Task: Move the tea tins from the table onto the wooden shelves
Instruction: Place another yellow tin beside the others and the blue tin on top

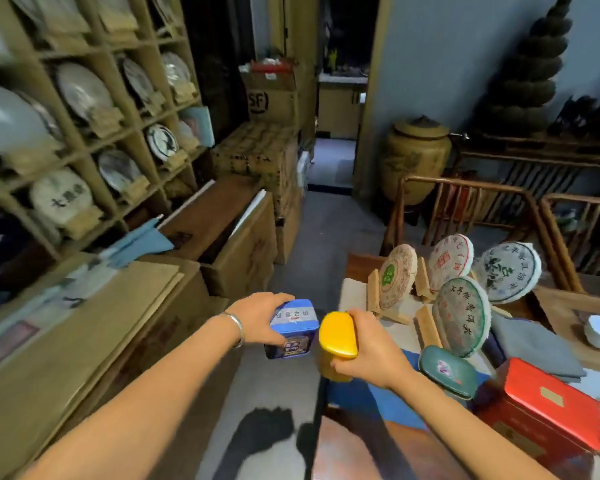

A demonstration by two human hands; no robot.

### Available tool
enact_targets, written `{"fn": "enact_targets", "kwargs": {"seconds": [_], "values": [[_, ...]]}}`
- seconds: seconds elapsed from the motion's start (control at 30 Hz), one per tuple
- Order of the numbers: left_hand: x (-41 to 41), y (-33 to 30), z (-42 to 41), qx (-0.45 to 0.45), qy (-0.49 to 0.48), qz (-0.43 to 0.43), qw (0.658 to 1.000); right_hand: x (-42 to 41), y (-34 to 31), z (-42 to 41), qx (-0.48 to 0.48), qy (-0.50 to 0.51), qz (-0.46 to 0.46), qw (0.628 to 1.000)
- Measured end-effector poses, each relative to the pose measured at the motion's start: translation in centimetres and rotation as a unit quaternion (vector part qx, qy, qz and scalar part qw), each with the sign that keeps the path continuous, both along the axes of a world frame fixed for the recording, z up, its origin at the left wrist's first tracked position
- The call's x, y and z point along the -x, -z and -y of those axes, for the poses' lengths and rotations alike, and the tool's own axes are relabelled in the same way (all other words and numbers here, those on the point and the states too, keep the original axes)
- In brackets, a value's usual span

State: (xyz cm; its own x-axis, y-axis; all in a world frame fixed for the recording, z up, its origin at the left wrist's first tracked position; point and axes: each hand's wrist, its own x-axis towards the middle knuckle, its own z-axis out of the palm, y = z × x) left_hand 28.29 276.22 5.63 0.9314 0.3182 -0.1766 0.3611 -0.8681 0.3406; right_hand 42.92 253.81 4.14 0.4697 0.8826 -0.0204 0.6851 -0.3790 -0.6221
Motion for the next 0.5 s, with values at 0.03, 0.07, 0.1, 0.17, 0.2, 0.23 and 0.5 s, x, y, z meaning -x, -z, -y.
{"fn": "enact_targets", "kwargs": {"seconds": [0.03,0.07,0.1,0.17,0.2,0.23,0.5], "values": [[1.8,-0.9,-0.2,-0.010,-0.026,0.005,1.000,0.2,-0.7,-1.0,-0.008,-0.021,0.013,1.000],[3.6,-1.8,-0.3,-0.018,-0.055,0.012,0.998,0.4,-1.4,-1.9,-0.017,-0.042,0.026,0.999],[5.6,-2.6,-0.3,-0.022,-0.089,0.021,0.996,0.9,-2.1,-2.9,-0.026,-0.062,0.034,0.997],[9.5,-4.2,0.0,-0.017,-0.161,0.048,0.986,2.1,-3.4,-4.8,-0.049,-0.107,0.038,0.992],[11.6,-4.9,0.3,-0.010,-0.197,0.067,0.978,3.0,-4.1,-5.8,-0.059,-0.131,0.041,0.989],[13.6,-5.7,0.8,-0.003,-0.230,0.085,0.970,3.9,-4.9,-6.6,-0.067,-0.155,0.041,0.985],[31.6,-11.7,7.5,0.033,-0.465,0.208,0.860,17.3,-10.7,-12.0,-0.117,-0.334,-0.021,0.935]]}}
